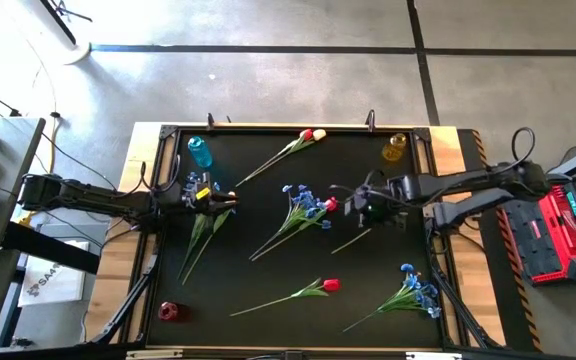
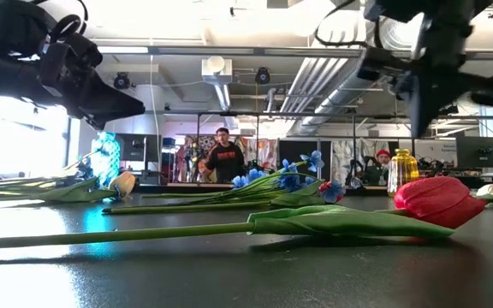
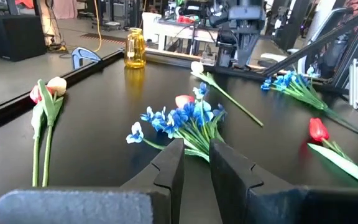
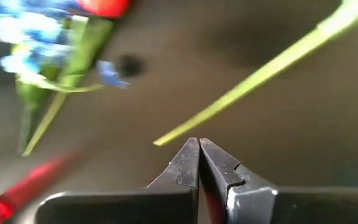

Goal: Sort flowers into vase by color
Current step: Put the right yellow flower into the yellow vase

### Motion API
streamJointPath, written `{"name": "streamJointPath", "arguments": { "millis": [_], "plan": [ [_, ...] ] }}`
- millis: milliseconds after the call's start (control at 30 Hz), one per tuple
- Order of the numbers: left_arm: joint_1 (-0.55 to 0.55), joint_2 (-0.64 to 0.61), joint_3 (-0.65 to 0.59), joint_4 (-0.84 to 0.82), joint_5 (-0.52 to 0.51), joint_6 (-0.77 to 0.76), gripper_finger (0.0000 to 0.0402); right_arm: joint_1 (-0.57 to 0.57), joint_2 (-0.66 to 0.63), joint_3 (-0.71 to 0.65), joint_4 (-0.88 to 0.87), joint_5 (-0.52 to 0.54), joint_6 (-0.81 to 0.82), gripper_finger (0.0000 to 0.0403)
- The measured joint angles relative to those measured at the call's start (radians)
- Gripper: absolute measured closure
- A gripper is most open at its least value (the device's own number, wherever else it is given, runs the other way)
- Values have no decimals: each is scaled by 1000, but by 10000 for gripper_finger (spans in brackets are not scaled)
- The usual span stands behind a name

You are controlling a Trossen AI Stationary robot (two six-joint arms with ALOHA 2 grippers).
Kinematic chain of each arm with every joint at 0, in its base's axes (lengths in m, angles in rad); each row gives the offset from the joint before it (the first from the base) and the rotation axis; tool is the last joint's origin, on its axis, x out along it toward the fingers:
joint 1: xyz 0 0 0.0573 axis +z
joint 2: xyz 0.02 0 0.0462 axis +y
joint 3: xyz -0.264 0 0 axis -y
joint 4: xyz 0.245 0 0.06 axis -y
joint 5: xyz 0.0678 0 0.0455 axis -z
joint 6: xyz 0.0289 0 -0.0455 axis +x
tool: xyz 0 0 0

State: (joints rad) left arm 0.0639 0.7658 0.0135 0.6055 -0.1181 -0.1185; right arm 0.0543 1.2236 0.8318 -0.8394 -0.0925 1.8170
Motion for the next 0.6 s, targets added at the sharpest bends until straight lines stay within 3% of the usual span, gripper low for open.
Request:
{"name": "streamJointPath", "arguments": {
  "millis": [167, 333, 433, 600],
  "plan": [
    [0, 0, 0, -1, 0, -19, 340, 89, 0, 0, -103, -1, 159, 402],
    [0, 0, 0, 25, 0, 18, 340, 149, 2, 0, -110, 111, 332, 395],
    [0, 0, 1, 75, 3, 75, 340, 166, 23, 0, -104, 145, 418, 367],
    [0, 0, 1, 120, 3, 133, 340, 177, 122, -1, -156, 65, 574, 293]
  ]
}}
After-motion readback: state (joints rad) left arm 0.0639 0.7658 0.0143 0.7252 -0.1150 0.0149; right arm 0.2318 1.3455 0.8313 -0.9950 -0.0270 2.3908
